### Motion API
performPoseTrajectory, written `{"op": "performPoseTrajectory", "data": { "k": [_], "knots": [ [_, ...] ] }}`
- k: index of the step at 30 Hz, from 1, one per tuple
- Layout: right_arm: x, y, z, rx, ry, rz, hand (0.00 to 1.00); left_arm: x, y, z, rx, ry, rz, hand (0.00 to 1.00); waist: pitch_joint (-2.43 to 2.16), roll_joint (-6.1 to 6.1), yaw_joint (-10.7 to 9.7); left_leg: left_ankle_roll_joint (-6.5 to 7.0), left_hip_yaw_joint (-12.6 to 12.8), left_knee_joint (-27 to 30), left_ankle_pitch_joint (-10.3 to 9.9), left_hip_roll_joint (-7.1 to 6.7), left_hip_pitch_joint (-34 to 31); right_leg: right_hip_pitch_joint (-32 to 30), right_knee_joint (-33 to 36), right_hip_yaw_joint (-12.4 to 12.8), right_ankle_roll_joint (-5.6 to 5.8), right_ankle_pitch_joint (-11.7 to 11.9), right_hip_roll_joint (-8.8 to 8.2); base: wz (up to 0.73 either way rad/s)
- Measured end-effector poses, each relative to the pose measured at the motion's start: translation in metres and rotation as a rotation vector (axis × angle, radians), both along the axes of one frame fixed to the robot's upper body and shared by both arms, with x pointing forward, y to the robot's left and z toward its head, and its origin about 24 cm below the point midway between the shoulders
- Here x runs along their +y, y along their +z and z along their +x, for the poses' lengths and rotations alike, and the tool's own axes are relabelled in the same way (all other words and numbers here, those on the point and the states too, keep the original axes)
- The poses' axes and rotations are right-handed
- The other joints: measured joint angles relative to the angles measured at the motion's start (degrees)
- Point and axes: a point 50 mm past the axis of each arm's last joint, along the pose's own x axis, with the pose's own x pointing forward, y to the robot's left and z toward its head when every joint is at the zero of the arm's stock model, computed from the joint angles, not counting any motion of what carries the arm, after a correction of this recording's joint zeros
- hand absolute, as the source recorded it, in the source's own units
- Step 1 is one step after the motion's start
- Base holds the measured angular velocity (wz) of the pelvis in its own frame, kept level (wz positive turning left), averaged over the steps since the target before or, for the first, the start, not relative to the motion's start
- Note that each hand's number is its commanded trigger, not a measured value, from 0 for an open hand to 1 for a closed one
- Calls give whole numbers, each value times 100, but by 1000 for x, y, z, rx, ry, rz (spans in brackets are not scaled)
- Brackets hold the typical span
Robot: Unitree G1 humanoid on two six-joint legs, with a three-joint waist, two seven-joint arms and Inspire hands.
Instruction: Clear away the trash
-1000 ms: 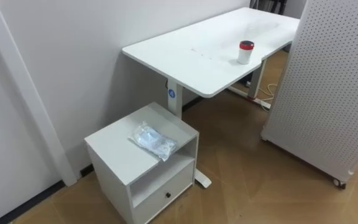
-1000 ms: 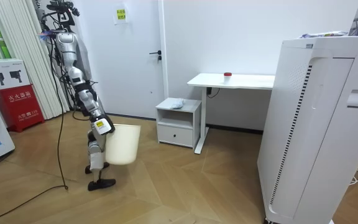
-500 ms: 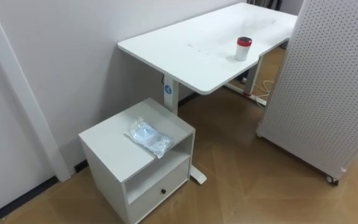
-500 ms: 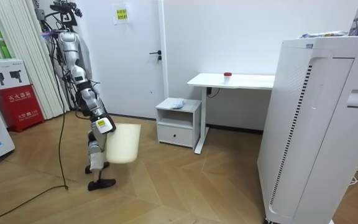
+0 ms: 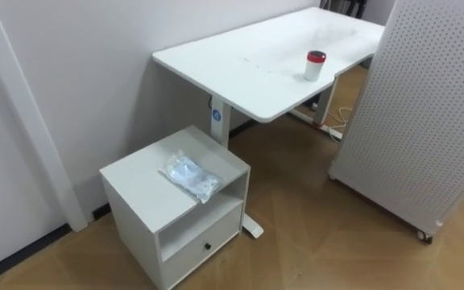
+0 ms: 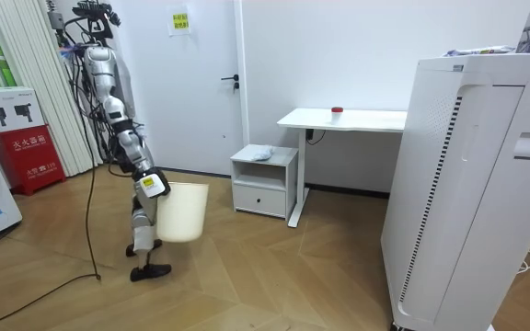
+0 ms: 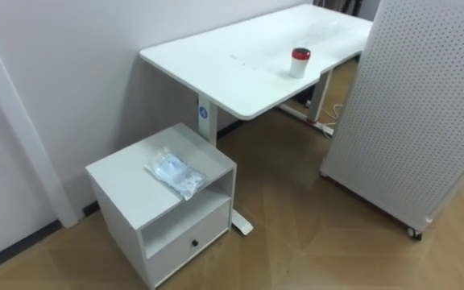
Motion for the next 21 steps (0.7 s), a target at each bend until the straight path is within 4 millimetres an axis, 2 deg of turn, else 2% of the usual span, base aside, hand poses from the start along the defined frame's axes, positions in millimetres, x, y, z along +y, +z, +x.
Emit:
{"op": "performPoseTrajectory", "data": {
  "k": [2, 4, 6, 7, 8, 9, 10, 11, 12, 13, 14, 15, 16, 17, 18, 19, 20, 21],
  "knots": [
    [1, 0, 2, -12, 7, 18, 100, 2, 1, 3, -17, 11, 4, 0, 4, -1, 43, -94, 35, 373, -147, 113, -181, -171, 324, -93, -89, -181, 72, -13],
    [1, 1, 5, -22, 7, 23, 100, 2, 1, 4, -21, 8, 2, 0, 0, -32, 32, -126, 72, 693, -165, 144, -327, -324, 589, -69, -145, -378, 68, 2],
    [1, 1, 7, -34, -9, 27, 100, 1, 1, 6, -27, 8, -2, 0, 9, -21, 1, -122, 121, 1522, -114, 244, -757, -361, 718, -39, -283, -529, 96, 23],
    [0, 1, 7, -36, -34, 27, 100, 0, 0, 5, -27, 5, -5, 0, 48, -71, 15, 21, -41, 2215, -36, 178, -1234, -272, 735, 191, -394, -571, 131, 37],
    [-3, 1, 2, -24, -72, 19, 100, -4, -1, 6, -25, -15, -18, 0, 20, -88, 47, 114, -116, 2073, -84, -162, -1527, -233, 762, 345, -431, -624, 90, 31],
    [-5, 1, 0, -17, -84, 13, 100, -6, -1, 5, -19, -26, -23, 0, 23, -93, 52, 106, -134, 1850, -61, -318, -1674, -223, 798, 378, -424, -669, 37, 11],
    [-7, 1, -2, 0, -91, 3, 100, -8, -2, 0, -3, -34, -28, 0, 18, -81, 109, 53, -115, 1258, 128, -561, -1935, -198, 802, 440, -417, -715, 4, -29],
    [-10, 2, -4, 11, -85, -4, 100, -7, -2, -8, 14, -21, -27, 0, 7, -10, 236, 1, -90, 562, 463, -611, -2107, -165, 818, 510, -427, -766, 19, -51],
    [-10, 1, -6, 21, -80, -5, 100, -6, -2, -13, 24, -9, -25, 0, 16, 14, 293, 24, -89, 309, 715, -584, -2152, -128, 827, 537, -408, -812, 26, -73],
    [-8, 1, -10, 35, -69, -1, 100, -2, 0, -23, 42, 19, -15, 0, 8, 21, 334, 52, -128, 25, 1046, -552, -2177, -13, 838, 626, -391, -912, 18, -55],
    [-8, 1, -12, 38, -62, -1, 100, -1, 0, -27, 51, 29, -11, 0, -13, 14, 338, 47, -124, -6, 1235, -537, -2162, 18, 852, 646, -379, -973, 3, -43],
    [-8, 1, -15, 39, -65, -1, 100, 0, 0, -29, 53, 36, -7, 0, -24, -32, 312, 167, -102, 8, 1529, -575, -2098, 79, 885, 669, -304, -1114, -33, -27],
    [-8, 0, -22, 51, -80, 1, 100, 0, 0, -29, 44, 35, -10, 0, -58, -91, 314, 281, 21, 58, 1608, -615, -2058, 116, 903, 732, -234, -1215, -112, -41],
    [-8, 0, -21, 51, -83, 3, 100, -1, 0, -30, 36, 33, -15, 0, -52, -186, 331, 366, 212, 154, 1560, -636, -1994, 212, 873, 803, -156, -1257, -216, -42],
    [-8, 0, -21, 50, -83, 2, 100, -1, 0, -30, 33, 33, -17, 0, -52, -203, 336, 472, 256, 262, 1504, -655, -1984, 274, 845, 796, -127, -1279, -269, -38],
    [-8, 0, -21, 48, -74, -2, 100, -1, 0, -30, 27, 34, -19, 0, -56, -274, 323, 578, 334, 522, 1268, -696, -1987, 410, 773, 801, -81, -1331, -369, -26],
    [-9, 1, -21, 49, -61, -7, 100, -1, 0, -24, 1, 43, -23, 0, -51, -337, 334, 620, 435, 757, 1019, -732, -1991, 505, 782, 833, -42, -1418, -466, -22],
    [-10, 1, -21, 48, -58, -10, 100, -1, 0, -20, -13, 42, -25, 0, -50, -364, 339, 635, 467, 849, 905, -757, -1991, 535, 811, 831, -19, -1465, -517, -18]
  ]
}}
